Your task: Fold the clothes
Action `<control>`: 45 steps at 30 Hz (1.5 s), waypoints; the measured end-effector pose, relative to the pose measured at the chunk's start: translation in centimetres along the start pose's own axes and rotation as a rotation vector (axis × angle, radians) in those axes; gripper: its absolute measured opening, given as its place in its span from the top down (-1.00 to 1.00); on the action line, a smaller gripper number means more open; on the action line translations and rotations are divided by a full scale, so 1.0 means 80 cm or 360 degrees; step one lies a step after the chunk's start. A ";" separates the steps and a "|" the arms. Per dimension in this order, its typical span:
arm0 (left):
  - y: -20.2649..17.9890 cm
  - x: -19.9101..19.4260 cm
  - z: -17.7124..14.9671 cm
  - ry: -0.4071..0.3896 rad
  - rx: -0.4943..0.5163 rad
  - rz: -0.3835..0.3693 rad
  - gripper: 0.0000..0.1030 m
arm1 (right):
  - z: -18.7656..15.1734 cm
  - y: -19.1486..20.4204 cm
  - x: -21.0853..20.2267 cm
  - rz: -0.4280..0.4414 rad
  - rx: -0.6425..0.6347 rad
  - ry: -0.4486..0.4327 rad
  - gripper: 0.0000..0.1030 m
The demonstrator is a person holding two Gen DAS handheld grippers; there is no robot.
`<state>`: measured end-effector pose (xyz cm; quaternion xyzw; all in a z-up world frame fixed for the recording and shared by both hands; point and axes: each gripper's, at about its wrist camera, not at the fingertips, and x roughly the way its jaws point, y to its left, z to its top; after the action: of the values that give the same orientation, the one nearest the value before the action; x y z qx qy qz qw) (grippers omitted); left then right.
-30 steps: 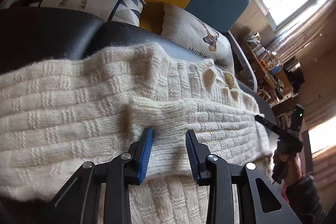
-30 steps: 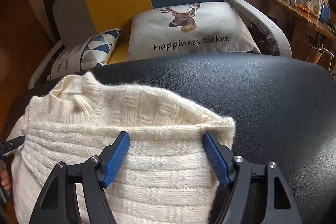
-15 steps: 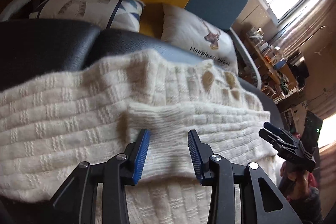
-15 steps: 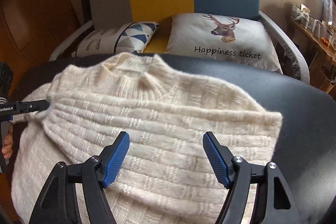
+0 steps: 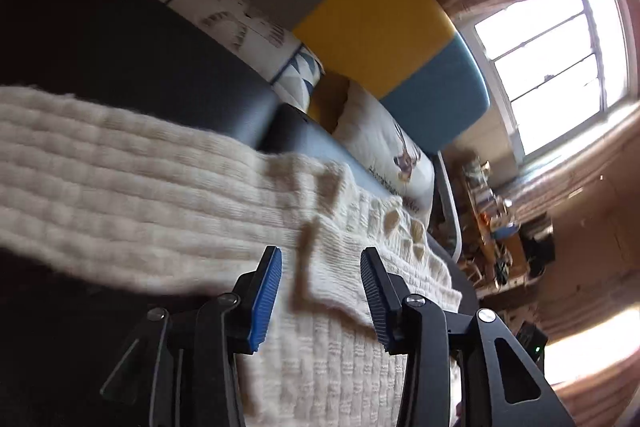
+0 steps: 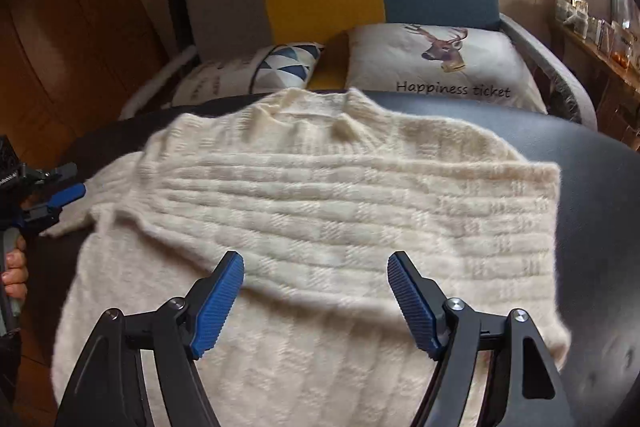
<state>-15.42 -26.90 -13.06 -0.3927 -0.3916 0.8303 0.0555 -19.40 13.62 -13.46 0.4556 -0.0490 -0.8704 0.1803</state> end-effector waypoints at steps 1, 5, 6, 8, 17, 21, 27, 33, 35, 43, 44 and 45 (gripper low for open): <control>0.022 -0.025 0.005 -0.0047 -0.0060 0.0027 0.18 | -0.011 0.010 0.001 0.0042 0.0015 0.0014 -0.49; 0.135 -0.127 0.026 -0.0243 -0.0355 0.0243 0.18 | -0.049 0.049 0.007 0.0128 -0.0002 0.0001 -0.49; 0.167 -0.153 0.031 -0.0294 -0.0457 0.0290 0.18 | -0.055 0.053 0.008 0.0150 0.0007 -0.0015 -0.49; 0.224 -0.195 0.036 -0.0393 -0.0648 0.0345 0.19 | -0.063 0.060 0.012 0.0152 0.0011 -0.0027 -0.49; 0.353 -0.227 0.041 -0.0467 -0.1173 0.0230 0.21 | -0.073 0.070 0.033 0.0058 -0.0022 0.0046 -0.52; 0.353 -0.215 0.054 -0.0524 -0.1166 0.0239 0.21 | -0.075 0.077 0.035 0.0014 -0.0063 0.0041 -0.56; 0.363 -0.208 0.056 -0.0592 -0.1284 0.0188 0.23 | -0.077 0.078 0.036 0.0008 -0.0094 0.0034 -0.58; 0.374 -0.202 0.061 -0.0541 -0.1342 0.0259 0.86 | -0.078 0.079 0.036 0.0015 -0.0107 0.0033 -0.62; 0.370 -0.201 0.062 -0.0554 -0.1325 0.0264 0.87 | -0.078 0.079 0.036 0.0018 -0.0107 0.0033 -0.63; 0.269 -0.183 0.091 -0.0510 -0.0965 0.0118 0.87 | -0.078 0.079 0.036 0.0038 -0.0100 0.0043 -0.66; 0.247 -0.175 0.095 -0.0488 -0.0901 0.0097 0.87 | -0.077 0.078 0.035 0.0051 -0.0088 0.0041 -0.66; 0.224 -0.165 0.100 -0.0459 -0.0849 0.0049 0.87 | -0.077 0.076 0.035 0.0069 -0.0074 0.0037 -0.66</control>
<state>-8.09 -49.39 -14.38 -0.2772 -0.5938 0.7460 -0.1184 -14.20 7.49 -17.69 0.4601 -0.0365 -0.8619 0.2102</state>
